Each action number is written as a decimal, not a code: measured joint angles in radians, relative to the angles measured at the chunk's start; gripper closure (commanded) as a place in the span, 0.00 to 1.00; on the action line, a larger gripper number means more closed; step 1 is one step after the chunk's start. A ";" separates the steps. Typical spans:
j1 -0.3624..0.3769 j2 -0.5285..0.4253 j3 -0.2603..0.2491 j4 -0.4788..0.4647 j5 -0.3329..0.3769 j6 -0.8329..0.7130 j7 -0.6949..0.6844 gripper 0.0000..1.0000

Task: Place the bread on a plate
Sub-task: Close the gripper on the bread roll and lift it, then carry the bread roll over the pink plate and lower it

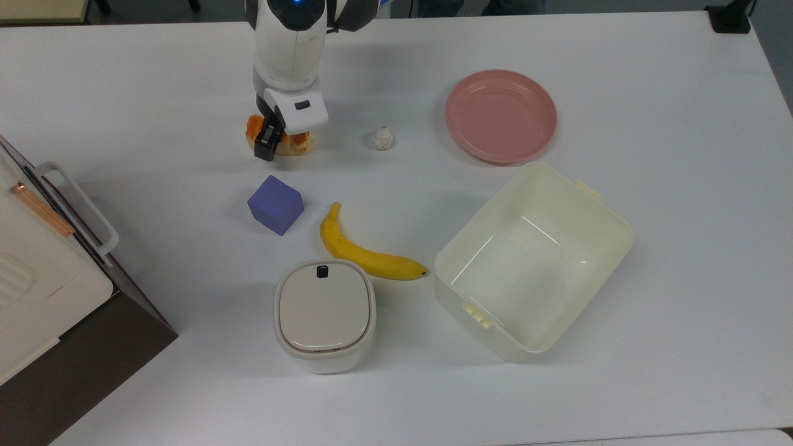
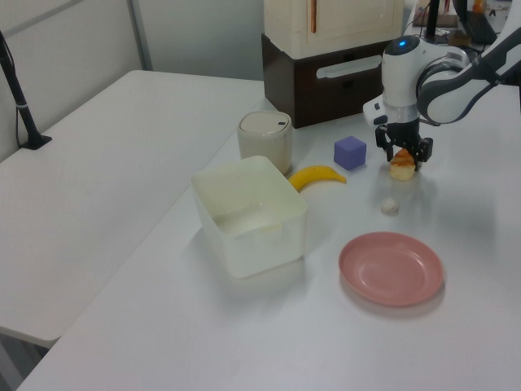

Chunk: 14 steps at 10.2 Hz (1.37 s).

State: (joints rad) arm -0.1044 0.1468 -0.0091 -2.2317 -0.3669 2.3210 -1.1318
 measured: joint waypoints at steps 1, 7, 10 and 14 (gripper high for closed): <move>0.002 -0.002 0.000 0.003 0.000 0.000 0.009 0.36; 0.263 -0.129 0.013 0.039 0.056 -0.171 0.301 0.36; 0.549 -0.128 0.019 0.044 0.058 -0.171 0.645 0.36; 0.715 -0.080 0.020 0.109 0.096 -0.209 0.798 0.00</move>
State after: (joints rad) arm 0.6104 0.0667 0.0105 -2.1231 -0.2710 2.1115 -0.3334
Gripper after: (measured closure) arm 0.304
